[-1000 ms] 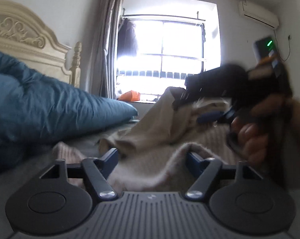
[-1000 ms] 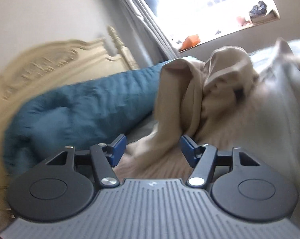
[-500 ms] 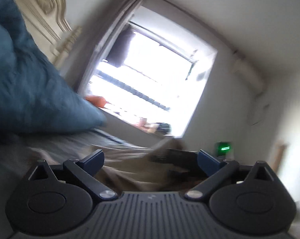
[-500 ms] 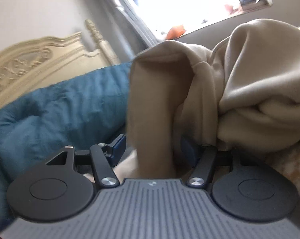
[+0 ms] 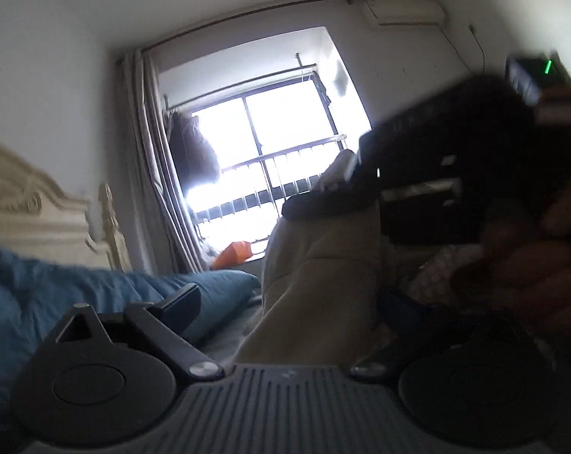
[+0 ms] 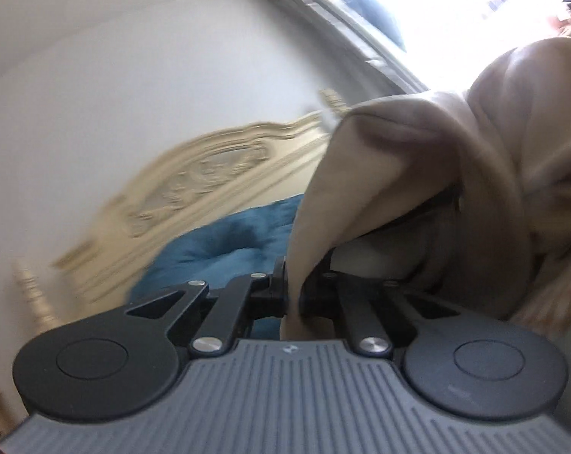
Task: Fold clothes
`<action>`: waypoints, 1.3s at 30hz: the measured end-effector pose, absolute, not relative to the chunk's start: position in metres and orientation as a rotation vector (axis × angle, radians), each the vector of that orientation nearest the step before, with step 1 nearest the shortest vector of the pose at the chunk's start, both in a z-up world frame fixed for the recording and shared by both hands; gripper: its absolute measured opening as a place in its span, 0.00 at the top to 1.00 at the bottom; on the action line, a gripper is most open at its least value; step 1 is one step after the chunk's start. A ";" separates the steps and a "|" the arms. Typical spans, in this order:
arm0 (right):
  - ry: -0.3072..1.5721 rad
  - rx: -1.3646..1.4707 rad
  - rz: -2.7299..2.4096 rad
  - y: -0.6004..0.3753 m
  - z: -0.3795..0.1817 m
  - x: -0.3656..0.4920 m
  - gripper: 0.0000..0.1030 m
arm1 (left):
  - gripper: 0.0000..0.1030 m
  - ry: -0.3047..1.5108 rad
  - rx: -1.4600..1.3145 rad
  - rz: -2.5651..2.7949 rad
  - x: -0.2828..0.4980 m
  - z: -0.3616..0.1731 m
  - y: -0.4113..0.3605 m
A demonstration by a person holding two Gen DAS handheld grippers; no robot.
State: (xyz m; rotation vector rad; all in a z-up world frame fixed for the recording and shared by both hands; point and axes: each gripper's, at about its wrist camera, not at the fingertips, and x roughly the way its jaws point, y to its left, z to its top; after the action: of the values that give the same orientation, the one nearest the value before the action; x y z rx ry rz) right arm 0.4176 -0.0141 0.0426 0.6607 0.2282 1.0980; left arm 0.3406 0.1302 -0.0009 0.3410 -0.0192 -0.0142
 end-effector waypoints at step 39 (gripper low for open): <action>0.001 0.646 1.118 -0.276 0.249 -0.051 0.96 | 0.86 0.072 0.141 -0.546 -0.128 0.250 -0.028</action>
State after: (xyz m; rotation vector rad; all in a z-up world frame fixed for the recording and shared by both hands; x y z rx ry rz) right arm -0.0512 -0.2762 0.2489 0.6460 0.0007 1.1180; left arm -0.1283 -0.0279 0.2496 0.1408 0.0724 -0.5461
